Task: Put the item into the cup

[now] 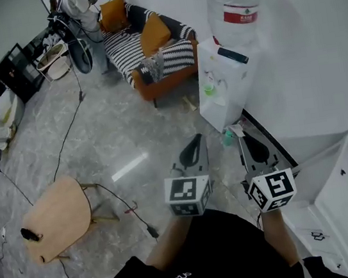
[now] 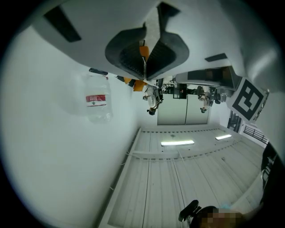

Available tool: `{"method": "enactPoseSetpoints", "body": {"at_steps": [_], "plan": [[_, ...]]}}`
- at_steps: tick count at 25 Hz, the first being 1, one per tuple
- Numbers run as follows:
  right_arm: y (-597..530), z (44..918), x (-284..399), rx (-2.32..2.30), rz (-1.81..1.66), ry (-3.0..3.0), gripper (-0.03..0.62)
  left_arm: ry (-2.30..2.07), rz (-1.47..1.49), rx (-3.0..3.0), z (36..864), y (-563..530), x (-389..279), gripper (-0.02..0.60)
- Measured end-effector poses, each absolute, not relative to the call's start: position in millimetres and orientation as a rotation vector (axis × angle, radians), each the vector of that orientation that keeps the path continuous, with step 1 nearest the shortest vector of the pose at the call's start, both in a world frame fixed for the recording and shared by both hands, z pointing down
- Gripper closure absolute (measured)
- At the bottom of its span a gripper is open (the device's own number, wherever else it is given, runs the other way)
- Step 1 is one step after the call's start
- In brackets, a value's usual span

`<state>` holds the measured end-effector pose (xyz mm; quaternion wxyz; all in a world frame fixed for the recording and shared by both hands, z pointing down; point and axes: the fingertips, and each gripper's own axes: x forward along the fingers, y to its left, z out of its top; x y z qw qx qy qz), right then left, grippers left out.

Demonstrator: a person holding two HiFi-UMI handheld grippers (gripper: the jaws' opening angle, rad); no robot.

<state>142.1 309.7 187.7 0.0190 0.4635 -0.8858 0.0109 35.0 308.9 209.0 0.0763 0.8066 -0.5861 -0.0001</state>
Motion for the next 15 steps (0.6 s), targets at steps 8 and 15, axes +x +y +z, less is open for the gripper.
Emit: {"method": "enactPoseSetpoints", "body": {"at_steps": [8,15], "plan": [[263.7,214.5,131.9,1.445,0.168,-2.713,0.569,-1.717,0.082,2.321,247.7,254.5,18.9,0.569],[187.1,224.9,100.0,1.411,0.226,-2.683,0.569,-1.649,0.103,2.291,260.7,184.0,-1.0,0.569]]}}
